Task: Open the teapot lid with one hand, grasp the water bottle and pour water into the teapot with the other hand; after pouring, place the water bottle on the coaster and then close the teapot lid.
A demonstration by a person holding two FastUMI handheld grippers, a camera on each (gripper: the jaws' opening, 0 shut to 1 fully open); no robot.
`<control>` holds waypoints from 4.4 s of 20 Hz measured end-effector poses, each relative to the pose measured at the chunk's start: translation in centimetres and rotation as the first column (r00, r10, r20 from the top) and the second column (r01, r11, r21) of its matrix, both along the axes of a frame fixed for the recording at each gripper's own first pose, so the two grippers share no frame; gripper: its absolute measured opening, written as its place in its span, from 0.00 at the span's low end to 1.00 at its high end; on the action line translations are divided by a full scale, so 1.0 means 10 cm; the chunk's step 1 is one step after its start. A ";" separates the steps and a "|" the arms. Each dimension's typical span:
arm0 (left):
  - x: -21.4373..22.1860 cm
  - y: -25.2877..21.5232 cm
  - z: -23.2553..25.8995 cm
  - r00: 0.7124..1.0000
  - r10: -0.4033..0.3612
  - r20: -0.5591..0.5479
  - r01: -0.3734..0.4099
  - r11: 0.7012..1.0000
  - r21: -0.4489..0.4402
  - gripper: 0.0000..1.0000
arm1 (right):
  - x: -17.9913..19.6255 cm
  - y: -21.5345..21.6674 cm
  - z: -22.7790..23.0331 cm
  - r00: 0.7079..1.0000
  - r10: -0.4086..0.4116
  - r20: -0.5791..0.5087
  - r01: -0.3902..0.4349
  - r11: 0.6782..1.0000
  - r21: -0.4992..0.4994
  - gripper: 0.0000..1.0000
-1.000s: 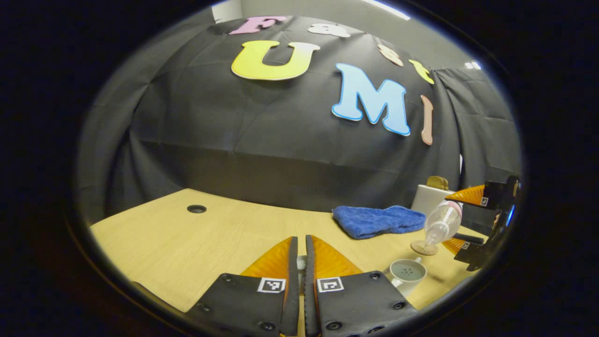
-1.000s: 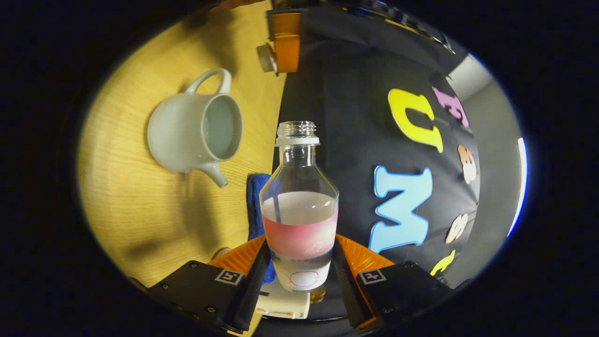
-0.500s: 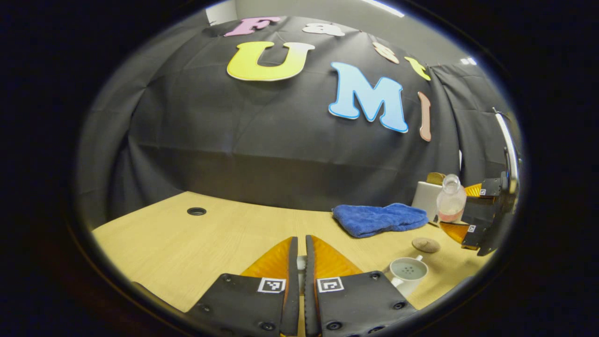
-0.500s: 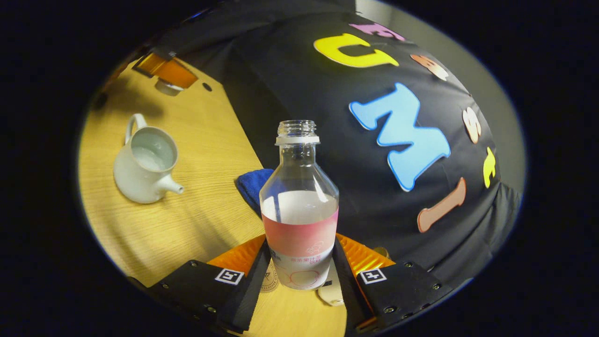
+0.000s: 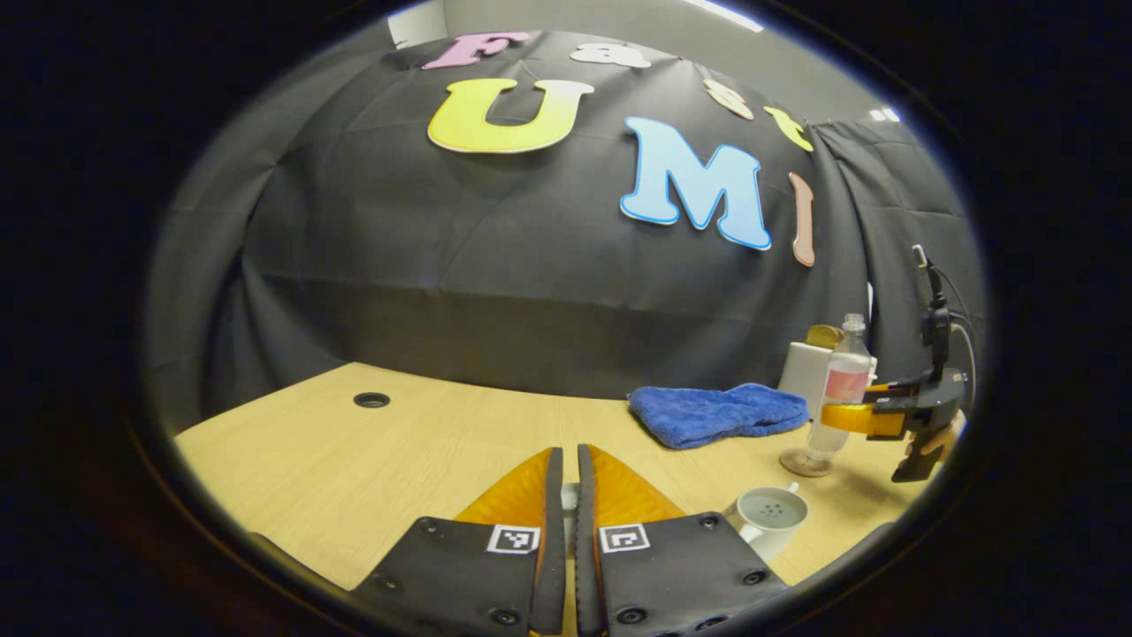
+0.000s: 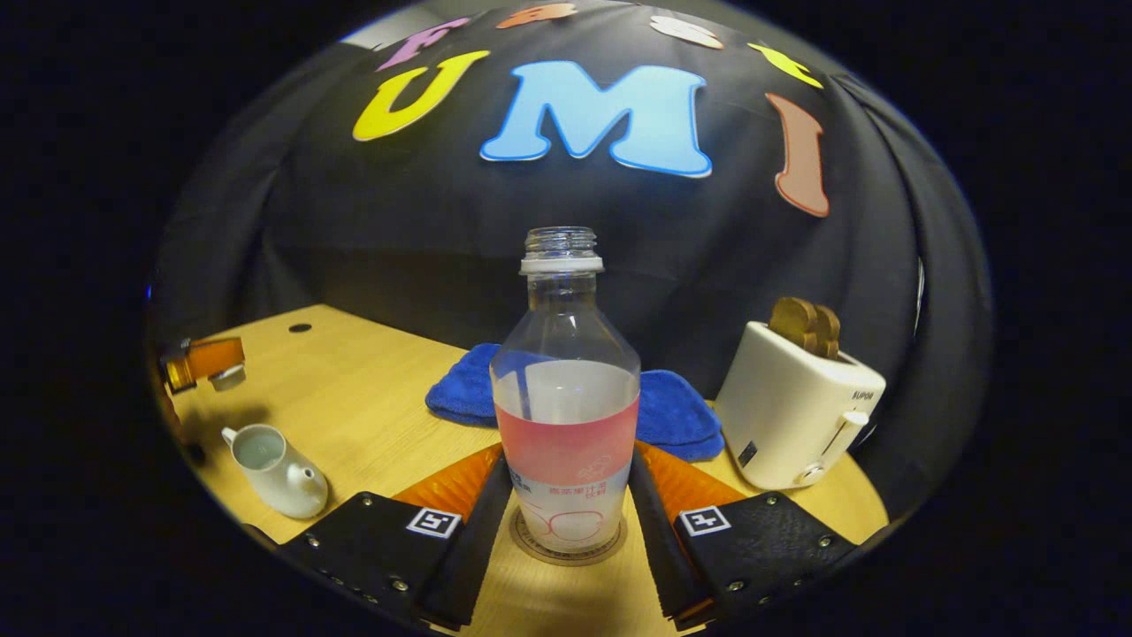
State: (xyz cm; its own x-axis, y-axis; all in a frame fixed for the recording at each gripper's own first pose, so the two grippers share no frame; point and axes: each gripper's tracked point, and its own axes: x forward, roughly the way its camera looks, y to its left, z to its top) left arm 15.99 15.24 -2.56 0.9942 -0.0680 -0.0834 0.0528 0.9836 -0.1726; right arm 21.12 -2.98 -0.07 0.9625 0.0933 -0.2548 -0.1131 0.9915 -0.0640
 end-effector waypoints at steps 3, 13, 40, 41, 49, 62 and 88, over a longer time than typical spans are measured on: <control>0.01 -0.01 0.00 1.000 -0.001 -0.001 0.001 1.000 0.005 0.13 | 0.01 -0.01 -0.05 1.000 -0.014 -0.002 0.014 1.000 0.023 0.75; 0.01 -0.02 -0.02 1.000 -0.003 -0.004 0.003 1.000 0.013 0.13 | 0.06 -0.11 -0.15 0.998 -0.050 -0.037 0.052 0.997 0.064 0.77; -0.23 -1.11 0.30 0.981 -0.172 0.091 0.163 0.982 0.091 0.13 | -1.34 0.25 -0.16 0.994 -0.045 0.096 0.036 0.995 0.090 0.89; -0.23 -1.18 0.31 0.979 -0.182 0.090 0.175 0.981 0.087 0.13 | -1.40 0.25 -0.16 0.994 -0.048 0.099 0.038 0.995 0.094 0.89; -0.15 -1.42 0.19 0.981 -0.190 0.044 0.181 0.971 0.155 0.13 | -1.61 0.28 -0.12 0.995 -0.025 0.100 0.007 0.984 0.179 0.89; -0.14 -1.58 0.10 0.987 -0.162 0.007 0.155 0.953 0.260 0.13 | -1.67 0.27 -0.06 0.994 -0.012 0.111 -0.011 0.978 0.210 0.89; -0.98 -1.47 0.20 0.997 -0.048 0.068 0.035 0.984 0.173 0.33 | -1.90 0.36 0.03 0.977 -0.038 0.212 0.015 0.994 0.109 0.89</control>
